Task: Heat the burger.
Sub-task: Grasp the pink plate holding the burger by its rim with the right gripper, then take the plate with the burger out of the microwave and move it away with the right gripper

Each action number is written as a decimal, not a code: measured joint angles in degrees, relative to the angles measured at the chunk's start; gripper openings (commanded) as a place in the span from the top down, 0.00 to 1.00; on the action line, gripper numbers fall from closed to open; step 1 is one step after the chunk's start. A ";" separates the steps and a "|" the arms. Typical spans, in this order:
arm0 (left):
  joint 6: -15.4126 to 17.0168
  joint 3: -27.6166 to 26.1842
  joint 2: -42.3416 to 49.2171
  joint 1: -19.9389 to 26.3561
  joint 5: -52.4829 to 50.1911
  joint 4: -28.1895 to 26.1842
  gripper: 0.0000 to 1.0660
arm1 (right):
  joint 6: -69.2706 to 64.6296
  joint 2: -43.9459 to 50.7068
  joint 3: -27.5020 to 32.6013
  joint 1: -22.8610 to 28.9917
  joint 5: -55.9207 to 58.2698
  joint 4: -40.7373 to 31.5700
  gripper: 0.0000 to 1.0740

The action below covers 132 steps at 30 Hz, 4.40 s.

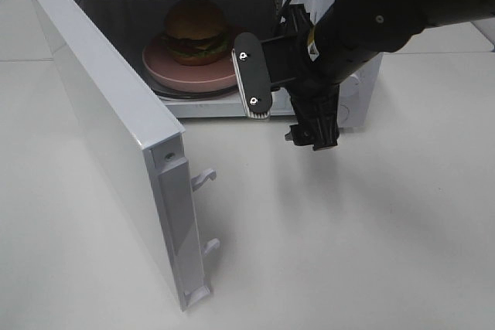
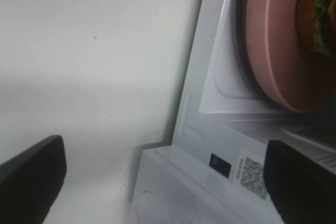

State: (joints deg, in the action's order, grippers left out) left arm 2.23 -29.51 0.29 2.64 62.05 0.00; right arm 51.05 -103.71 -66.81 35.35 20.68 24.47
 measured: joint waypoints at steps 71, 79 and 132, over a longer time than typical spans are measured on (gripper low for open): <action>0.00 0.00 0.00 0.00 0.00 0.00 0.08 | -1.20 -32.60 -34.84 -0.69 -1.89 -7.62 0.61; 0.00 0.00 0.00 0.00 0.00 0.00 0.08 | -0.86 -31.05 -34.95 0.11 0.63 -10.37 1.00; 0.00 0.00 0.00 0.00 0.00 0.00 0.08 | 21.37 -16.79 -18.51 0.40 2.29 -22.17 1.00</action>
State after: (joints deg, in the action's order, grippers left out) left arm 2.23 -29.51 0.29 2.64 62.05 0.00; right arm 72.42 -120.49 -85.31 35.75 22.98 2.29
